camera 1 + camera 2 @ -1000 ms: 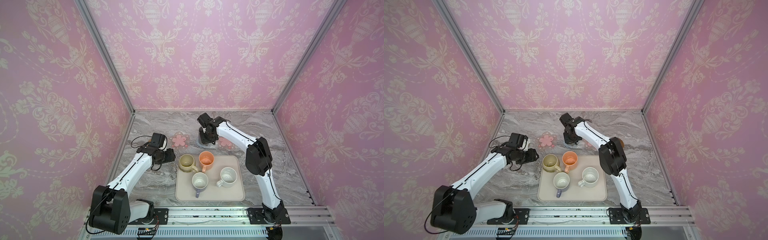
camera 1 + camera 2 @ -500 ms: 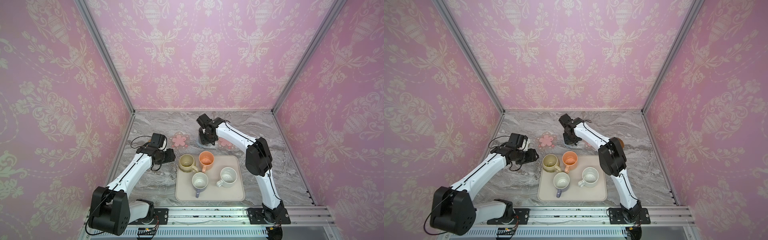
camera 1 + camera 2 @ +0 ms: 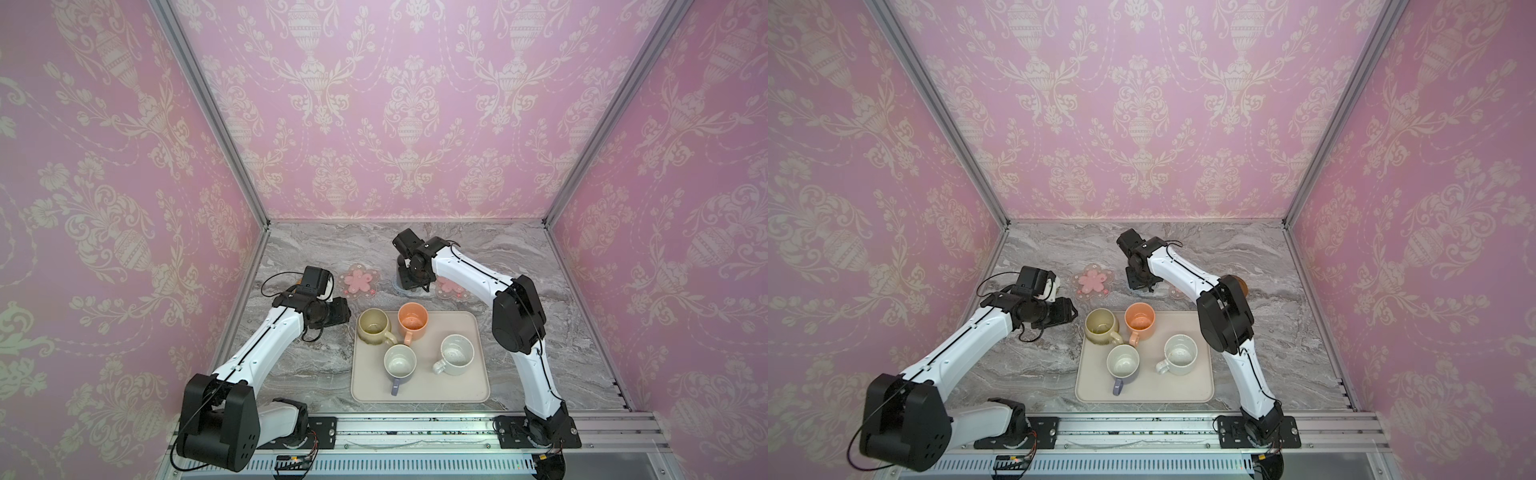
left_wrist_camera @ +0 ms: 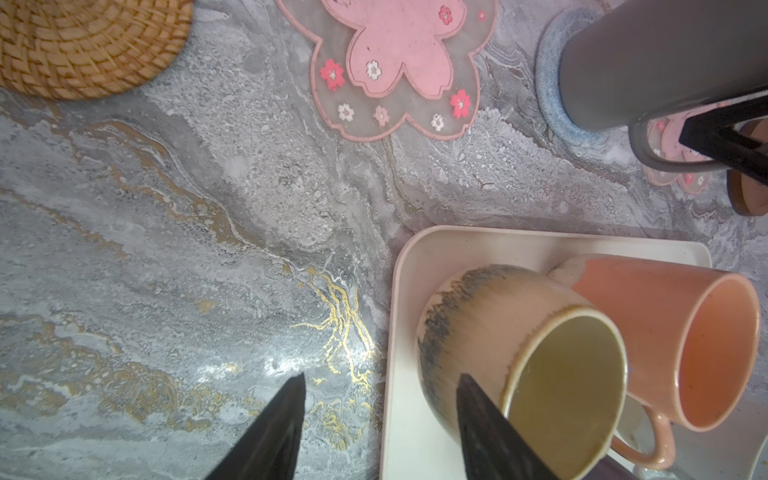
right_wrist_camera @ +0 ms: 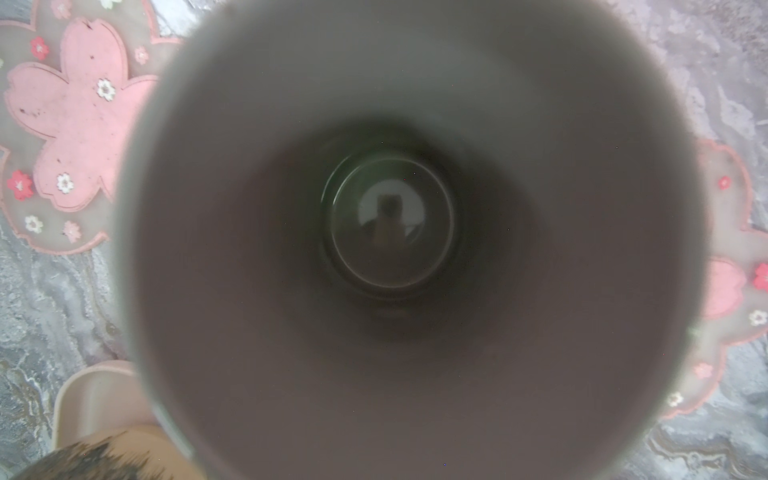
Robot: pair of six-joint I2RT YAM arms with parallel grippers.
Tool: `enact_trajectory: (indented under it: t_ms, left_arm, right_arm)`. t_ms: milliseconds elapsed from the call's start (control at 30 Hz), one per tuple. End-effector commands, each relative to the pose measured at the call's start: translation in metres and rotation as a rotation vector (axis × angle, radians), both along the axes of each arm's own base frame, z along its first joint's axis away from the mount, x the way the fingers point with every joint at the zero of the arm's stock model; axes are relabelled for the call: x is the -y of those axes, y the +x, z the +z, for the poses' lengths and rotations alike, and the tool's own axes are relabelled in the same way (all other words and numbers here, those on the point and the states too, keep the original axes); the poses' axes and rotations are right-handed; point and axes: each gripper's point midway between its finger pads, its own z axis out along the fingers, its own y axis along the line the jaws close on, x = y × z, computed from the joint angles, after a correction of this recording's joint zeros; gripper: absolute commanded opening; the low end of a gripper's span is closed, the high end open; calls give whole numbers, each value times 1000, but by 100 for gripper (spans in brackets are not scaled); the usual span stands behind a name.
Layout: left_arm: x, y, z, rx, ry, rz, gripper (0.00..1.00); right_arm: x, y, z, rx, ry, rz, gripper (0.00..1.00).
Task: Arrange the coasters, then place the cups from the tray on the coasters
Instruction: 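Lower the grey mug with the right gripper onto the blue knitted coaster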
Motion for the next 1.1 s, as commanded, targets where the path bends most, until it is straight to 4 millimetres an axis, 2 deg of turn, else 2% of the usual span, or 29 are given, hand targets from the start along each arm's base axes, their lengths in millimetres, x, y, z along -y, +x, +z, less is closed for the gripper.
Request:
enact_trajectory:
  t_ms: [0, 133, 400, 667, 1067]
  left_arm:
    - [3, -5, 0, -17, -31, 0, 61]
    - [4, -4, -1, -22, -38, -2, 60]
    - [5, -4, -3, -27, -37, -3, 61]
    - [5, -4, -6, -37, -39, -4, 61]
    - [5, -6, -8, -47, -41, -4, 61]
  right_arm:
    - [-5, 12, 57, 144, 64, -9, 0]
    - [-6, 13, 60, 154, 68, -7, 0]
    - [-9, 15, 43, 128, 57, -1, 0]
    - [-14, 17, 50, 148, 93, -3, 0]
    - [-11, 10, 32, 93, 72, -11, 0]
